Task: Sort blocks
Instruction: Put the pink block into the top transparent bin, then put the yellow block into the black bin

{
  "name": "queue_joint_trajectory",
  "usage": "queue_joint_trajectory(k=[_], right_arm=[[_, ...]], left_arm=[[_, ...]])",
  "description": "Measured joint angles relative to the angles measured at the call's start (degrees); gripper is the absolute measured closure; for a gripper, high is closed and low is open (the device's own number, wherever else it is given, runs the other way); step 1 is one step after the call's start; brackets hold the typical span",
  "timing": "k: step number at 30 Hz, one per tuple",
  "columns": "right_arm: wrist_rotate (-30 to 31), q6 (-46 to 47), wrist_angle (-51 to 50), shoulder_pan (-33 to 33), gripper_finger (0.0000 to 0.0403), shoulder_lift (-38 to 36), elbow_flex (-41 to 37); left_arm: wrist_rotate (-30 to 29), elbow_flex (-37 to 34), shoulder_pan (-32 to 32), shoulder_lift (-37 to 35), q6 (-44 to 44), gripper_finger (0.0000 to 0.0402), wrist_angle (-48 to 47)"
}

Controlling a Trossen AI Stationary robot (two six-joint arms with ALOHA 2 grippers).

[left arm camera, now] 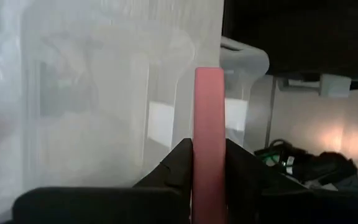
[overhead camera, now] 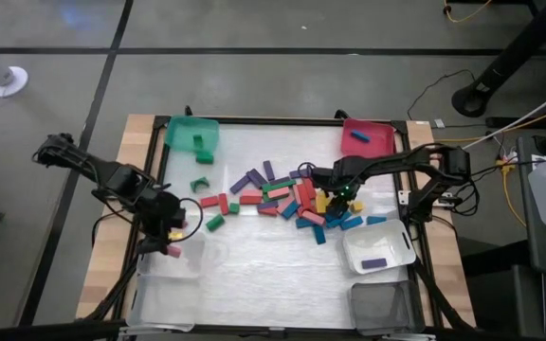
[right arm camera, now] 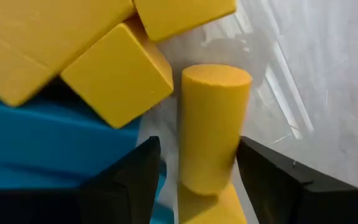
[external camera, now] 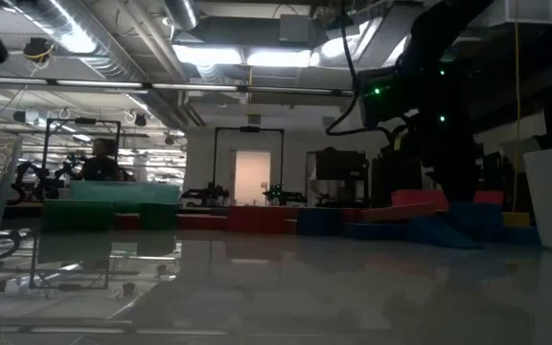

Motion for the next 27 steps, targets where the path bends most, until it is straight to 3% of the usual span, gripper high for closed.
queue_joint_trajectory(k=[7, 16, 24, 27], right_arm=[[-0.1, 0.1, 2.3, 0.0, 0.0191, 0.0, -2.5], [-0.2, 0.1, 2.9, 0.0, 0.0194, 0.0, -2.6], [-0.6, -1.0, 3.8, 0.0, 0.0271, 0.0, -2.7], [-1.3, -1.0, 3.7, 0.0, 0.0273, 0.0, -2.5]], left_arm=[[-1.3, -3.3, -1.9, 0.1, -10.4, 0.0320, -0.5], [-1.3, -5.1, -2.1, 1.0, -8.8, 0.0242, -0.2], [-1.9, -5.1, -2.1, 1.0, -6.1, 0.0239, -0.3], [-2.4, -5.1, -2.1, 1.0, -5.0, 0.0245, -0.3]])
